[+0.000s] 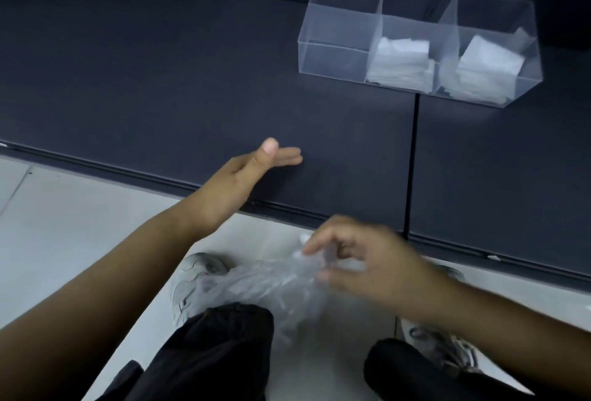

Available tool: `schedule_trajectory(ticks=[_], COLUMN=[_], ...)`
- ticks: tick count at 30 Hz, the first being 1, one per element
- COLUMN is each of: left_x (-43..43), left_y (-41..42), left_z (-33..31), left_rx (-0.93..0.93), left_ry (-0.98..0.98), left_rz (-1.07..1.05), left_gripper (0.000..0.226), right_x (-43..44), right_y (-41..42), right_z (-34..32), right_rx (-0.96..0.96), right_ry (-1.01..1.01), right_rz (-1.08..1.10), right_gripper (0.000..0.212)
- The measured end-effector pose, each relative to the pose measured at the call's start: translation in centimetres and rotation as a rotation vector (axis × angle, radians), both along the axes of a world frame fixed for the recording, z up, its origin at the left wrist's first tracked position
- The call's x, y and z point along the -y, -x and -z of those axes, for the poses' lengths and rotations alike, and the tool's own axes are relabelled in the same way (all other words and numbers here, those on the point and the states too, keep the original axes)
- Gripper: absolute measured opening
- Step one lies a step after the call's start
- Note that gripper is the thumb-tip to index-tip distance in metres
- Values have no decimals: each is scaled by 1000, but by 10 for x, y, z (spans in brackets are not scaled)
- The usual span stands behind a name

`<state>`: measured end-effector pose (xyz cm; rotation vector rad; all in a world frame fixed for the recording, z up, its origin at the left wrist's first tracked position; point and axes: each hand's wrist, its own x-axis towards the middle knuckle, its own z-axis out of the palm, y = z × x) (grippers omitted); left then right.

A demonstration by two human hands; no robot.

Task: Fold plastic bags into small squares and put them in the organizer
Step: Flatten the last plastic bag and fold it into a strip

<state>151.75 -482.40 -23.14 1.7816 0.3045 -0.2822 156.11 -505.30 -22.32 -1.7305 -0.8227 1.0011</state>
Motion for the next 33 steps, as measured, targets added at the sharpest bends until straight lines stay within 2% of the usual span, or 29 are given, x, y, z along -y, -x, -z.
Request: schedule_trajectory(ticks=[2, 4, 7, 10, 11, 13, 15, 17, 18, 19, 21, 23, 25, 26, 27, 28, 30, 31, 33], left_x=[3, 10, 23, 28, 26, 15, 3, -5, -6, -8, -6, 6, 25, 35, 45, 51, 56, 53, 44], left_y=[-3, -7, -15, -26, -30, -34, -35, -36, -37, -36, -32, -27, -26, -27, -28, -29, -31, -32, -34], left_z=[-10, -17, -20, -14, -13, -8, -3, 3, 6, 8, 7, -6, -12, -10, -6, -2, 12, 19, 24], left_rx=[-43, -110, -162, -116, -91, -64, -66, -70, -71, -63, 68, 337, 422, 378, 303, 209, 45, 26, 74], left_ry=[239, 342, 212, 142, 116, 39, -17, -97, -157, -267, -551, -760, -790, -769, -758, -767, -861, -901, -893], left_rz=[54, 100, 153, -49, -113, -191, -242, -287, -321, -360, -456, -474, -346, -268, -196, -136, -45, -43, -108], left_gripper=[84, 92, 70, 12, 8, 29, 34, 27, 13, 14, 50, 45, 40, 44, 51, 60, 71, 66, 39], right_x=[0, 0, 0, 5, 9, 20, 35, 46, 49, 50, 45, 32, 14, 4, -6, -15, -25, -26, -20], right_y=[-24, -49, -76, -101, -111, -129, -144, -151, -152, -150, -141, -132, -128, -127, -126, -126, -126, -128, -133], right_z=[-18, -20, -16, -15, -16, -15, -13, -13, -13, -14, -18, -22, -18, -14, -9, -4, 4, 7, 11], right_rx=[-120, -138, -125, -76, -46, -14, 20, 71, 116, 187, 389, 499, 493, 528, 594, 645, 666, 606, 412], right_ry=[-75, -88, -89, -95, -94, -72, -34, -1, 1, -7, 11, 52, 167, 221, 251, 238, 144, 100, 30], right_rz=[197, 408, 573, 682, 738, 835, 930, 1014, 1025, 984, 705, 341, 90, 17, -18, -9, 97, 163, 302], right_gripper=[23, 23, 20, 15, 13, 13, 11, 8, 8, 11, 22, 46, 72, 77, 72, 58, 20, 14, 23])
